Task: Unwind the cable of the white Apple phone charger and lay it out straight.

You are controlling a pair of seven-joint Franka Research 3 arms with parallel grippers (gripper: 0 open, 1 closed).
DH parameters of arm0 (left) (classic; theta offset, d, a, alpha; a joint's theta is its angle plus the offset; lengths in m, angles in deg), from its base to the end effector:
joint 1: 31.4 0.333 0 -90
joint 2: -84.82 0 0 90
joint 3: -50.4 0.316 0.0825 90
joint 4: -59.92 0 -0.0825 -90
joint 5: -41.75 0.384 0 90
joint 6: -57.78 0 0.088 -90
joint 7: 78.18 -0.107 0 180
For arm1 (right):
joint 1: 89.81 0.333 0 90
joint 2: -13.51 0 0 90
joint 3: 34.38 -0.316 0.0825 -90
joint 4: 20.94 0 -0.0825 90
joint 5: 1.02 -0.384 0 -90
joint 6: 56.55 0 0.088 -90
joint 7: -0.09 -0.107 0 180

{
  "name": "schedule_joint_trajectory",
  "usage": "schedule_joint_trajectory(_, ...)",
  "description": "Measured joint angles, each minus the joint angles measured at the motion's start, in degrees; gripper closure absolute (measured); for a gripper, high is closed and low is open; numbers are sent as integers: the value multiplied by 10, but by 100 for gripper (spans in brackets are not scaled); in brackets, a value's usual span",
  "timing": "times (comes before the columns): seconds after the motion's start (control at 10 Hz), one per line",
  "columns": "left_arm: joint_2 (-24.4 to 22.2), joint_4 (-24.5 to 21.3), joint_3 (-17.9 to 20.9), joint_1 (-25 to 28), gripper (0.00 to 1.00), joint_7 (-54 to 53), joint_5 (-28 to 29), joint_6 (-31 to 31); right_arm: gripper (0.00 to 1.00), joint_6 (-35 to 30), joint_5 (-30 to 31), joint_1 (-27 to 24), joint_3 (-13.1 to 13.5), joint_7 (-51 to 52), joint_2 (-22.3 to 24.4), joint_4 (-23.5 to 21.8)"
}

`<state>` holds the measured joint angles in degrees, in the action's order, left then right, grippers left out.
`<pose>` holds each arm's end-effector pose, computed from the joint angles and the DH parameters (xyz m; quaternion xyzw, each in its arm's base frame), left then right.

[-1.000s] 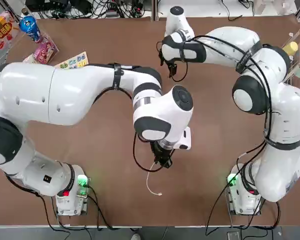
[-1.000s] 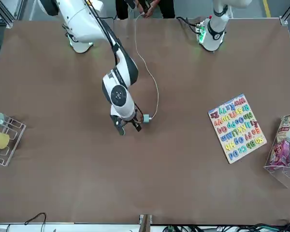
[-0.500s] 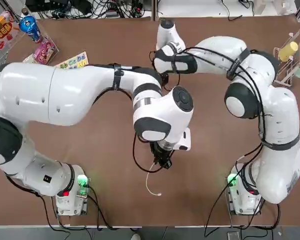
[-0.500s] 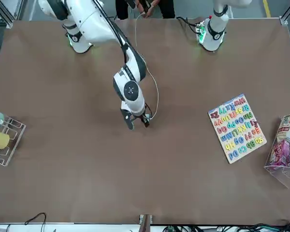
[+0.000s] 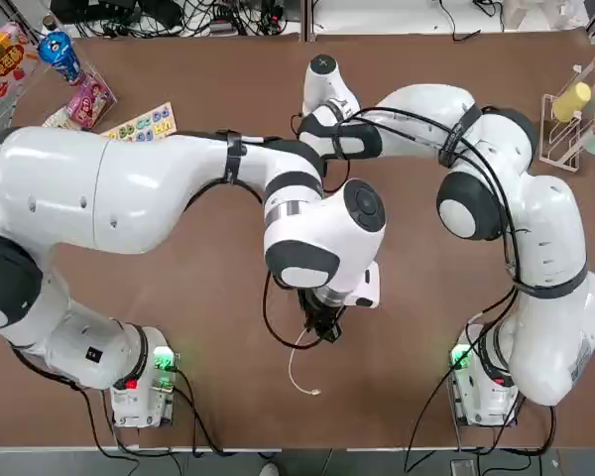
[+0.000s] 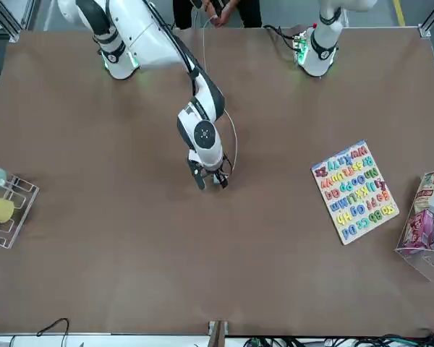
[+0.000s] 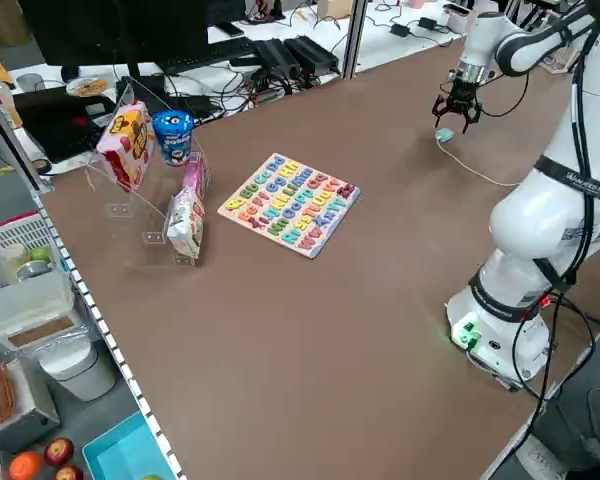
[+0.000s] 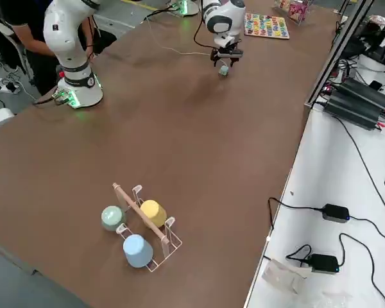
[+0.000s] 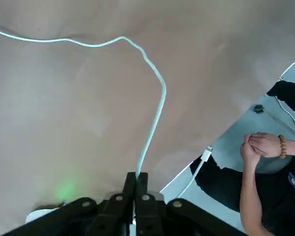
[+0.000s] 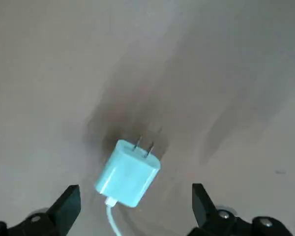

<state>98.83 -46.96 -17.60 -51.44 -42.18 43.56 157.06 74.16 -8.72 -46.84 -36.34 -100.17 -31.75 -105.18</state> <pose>0.0535 -0.5582 0.4436 -0.8836 0.4444 0.1383 0.0521 0.5118 0.5089 0.2116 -0.8603 0.5057 0.0574 0.0290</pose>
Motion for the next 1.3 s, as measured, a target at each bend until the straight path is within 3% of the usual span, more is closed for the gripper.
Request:
schedule_joint_trajectory(0.4,0,0,0,0,97,0,0,-5,0,-1,0,0,3,-51,0,8)
schedule_joint_trajectory(1.3,0,-3,-3,0,97,0,0,-6,0,-3,0,3,3,-62,-23,8)
